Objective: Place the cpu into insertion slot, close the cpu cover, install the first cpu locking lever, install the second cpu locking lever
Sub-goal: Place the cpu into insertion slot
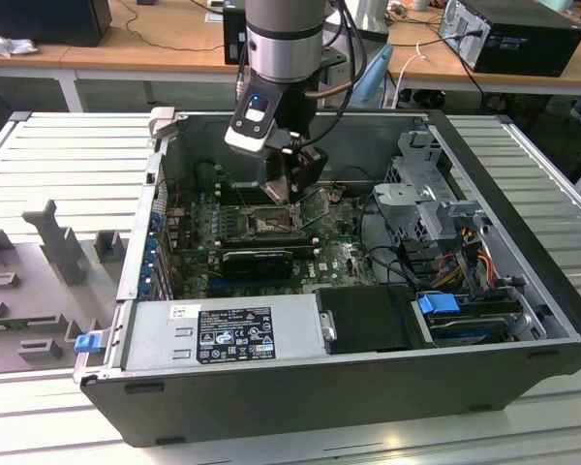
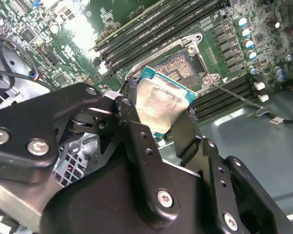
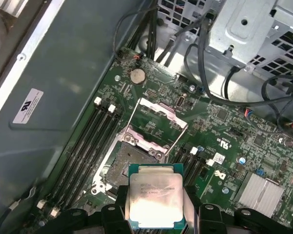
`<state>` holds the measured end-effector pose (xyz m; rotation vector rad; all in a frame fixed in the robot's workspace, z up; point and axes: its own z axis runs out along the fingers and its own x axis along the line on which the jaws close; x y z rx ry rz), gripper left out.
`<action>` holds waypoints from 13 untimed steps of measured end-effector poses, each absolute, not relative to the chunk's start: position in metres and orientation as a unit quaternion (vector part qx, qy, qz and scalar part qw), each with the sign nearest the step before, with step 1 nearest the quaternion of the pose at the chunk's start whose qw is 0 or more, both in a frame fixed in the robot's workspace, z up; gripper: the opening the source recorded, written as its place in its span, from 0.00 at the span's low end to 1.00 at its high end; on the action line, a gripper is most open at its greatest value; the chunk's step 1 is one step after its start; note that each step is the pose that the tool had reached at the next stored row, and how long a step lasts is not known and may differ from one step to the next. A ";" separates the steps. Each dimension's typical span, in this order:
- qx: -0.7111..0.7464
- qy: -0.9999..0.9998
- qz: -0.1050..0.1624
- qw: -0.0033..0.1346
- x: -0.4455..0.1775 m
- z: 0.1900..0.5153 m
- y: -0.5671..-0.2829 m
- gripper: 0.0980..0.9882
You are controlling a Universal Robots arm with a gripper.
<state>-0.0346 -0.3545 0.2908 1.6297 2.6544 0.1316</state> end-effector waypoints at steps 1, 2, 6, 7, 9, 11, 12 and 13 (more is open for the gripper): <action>0.526 0.849 0.042 0.012 -0.035 0.291 -0.354 0.48; 0.532 0.846 0.042 0.012 -0.035 0.290 -0.354 0.48; 0.546 0.837 0.042 0.013 -0.035 0.289 -0.354 0.48; 0.550 0.834 0.042 0.013 -0.035 0.289 -0.354 0.48; 0.556 0.830 0.042 0.014 -0.035 0.289 -0.354 0.48; 0.561 0.827 0.042 0.014 -0.035 0.288 -0.354 0.48; 0.564 0.825 0.042 0.014 -0.035 0.288 -0.354 0.48; 0.566 0.823 0.042 0.014 -0.035 0.288 -0.354 0.48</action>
